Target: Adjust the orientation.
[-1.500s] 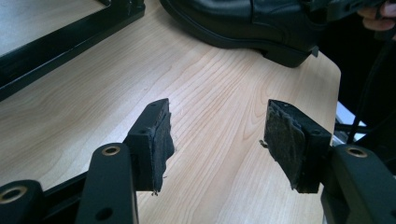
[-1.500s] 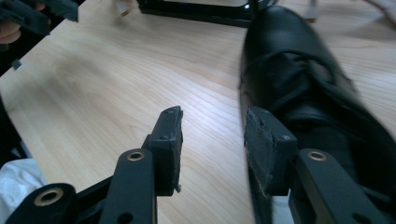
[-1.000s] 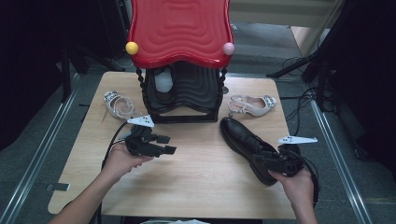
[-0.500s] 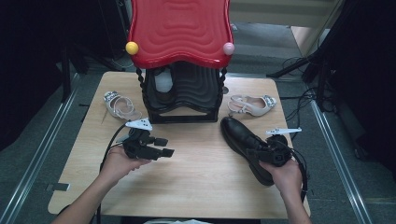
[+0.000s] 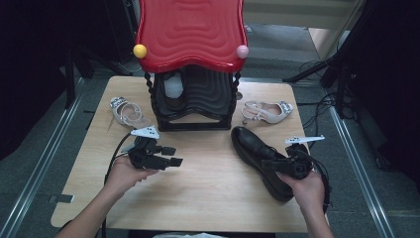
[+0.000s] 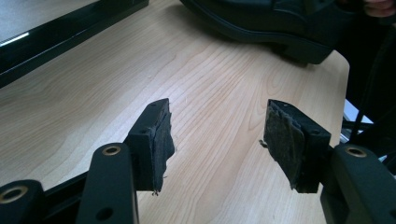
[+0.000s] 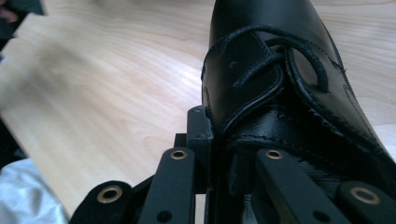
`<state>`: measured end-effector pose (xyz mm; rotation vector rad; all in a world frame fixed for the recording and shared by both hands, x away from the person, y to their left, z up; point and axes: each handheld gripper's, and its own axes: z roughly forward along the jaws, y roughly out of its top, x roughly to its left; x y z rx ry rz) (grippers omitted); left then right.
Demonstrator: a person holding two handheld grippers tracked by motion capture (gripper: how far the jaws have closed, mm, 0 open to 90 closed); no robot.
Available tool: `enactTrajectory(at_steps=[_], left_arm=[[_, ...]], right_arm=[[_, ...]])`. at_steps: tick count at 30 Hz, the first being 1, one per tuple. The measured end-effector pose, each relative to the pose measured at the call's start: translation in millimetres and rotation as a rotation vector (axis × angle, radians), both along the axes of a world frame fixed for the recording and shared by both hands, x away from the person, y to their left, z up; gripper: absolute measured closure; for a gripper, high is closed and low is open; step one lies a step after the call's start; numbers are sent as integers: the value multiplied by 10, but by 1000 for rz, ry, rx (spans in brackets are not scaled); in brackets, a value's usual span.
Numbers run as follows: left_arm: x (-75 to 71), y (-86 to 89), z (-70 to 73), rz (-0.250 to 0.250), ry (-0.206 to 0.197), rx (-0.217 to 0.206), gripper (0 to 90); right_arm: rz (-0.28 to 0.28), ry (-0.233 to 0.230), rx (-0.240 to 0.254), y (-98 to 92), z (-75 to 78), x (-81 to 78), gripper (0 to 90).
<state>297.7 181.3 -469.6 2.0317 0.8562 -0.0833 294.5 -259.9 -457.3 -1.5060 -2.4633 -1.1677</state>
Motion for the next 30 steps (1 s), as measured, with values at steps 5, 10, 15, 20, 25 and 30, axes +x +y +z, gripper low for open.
enactTrajectory(at_steps=[5,10,15,20,25,30], left_arm=[[-5,-1,2,11,-4,0,416],[-22,-2,-18,19,1,2,415],[-59,30,-44,27,3,3,421],[-106,87,-64,48,3,2,423],[-148,130,-92,65,-7,11,440],[-191,169,-98,85,-45,12,503]], right_arm=[[57,-2,15,135,55,-76,831],[127,-2,20,385,66,-77,827],[203,7,20,677,53,-8,827],[262,-2,11,953,41,69,826],[307,11,10,1188,32,140,826],[336,15,0,1430,-10,217,820]])
